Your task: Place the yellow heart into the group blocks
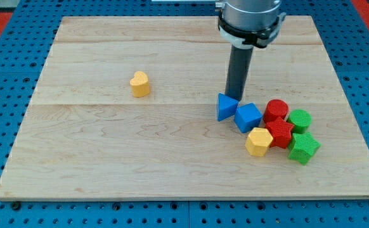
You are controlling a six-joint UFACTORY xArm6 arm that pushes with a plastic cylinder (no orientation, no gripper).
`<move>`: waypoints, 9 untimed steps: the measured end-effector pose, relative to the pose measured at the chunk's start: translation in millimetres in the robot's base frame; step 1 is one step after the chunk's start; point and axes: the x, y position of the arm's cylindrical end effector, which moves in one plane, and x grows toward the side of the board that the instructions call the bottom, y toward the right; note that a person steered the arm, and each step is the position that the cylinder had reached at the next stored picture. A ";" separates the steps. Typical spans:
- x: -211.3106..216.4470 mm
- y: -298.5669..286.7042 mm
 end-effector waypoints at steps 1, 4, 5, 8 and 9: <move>-59.6 -15.1; -47.7 -192.6; -17.4 -100.0; -45.0 -165.9; -1.1 -177.4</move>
